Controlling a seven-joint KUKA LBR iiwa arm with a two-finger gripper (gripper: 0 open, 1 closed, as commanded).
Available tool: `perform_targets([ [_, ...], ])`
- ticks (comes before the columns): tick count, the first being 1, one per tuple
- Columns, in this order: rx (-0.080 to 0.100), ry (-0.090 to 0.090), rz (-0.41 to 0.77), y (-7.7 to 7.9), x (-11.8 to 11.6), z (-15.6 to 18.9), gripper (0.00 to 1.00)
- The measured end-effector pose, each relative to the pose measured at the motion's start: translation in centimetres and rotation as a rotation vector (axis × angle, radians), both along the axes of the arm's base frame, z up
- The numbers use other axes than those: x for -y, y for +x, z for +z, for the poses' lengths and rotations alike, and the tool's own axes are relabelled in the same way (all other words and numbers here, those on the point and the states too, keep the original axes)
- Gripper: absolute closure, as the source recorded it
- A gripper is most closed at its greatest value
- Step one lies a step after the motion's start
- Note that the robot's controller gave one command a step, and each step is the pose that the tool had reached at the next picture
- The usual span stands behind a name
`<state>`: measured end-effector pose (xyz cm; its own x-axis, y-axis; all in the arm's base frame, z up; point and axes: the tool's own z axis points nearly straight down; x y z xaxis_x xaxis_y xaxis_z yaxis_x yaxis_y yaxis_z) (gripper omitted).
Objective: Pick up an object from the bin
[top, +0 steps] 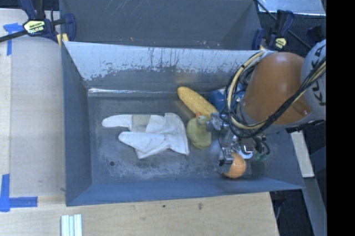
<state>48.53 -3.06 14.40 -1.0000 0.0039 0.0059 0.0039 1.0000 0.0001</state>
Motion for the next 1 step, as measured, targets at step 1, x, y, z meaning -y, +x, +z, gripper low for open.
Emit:
perform_targets([
  [1,0.009,-0.001,0.001,0.20,0.00,0.42,0.00],
])
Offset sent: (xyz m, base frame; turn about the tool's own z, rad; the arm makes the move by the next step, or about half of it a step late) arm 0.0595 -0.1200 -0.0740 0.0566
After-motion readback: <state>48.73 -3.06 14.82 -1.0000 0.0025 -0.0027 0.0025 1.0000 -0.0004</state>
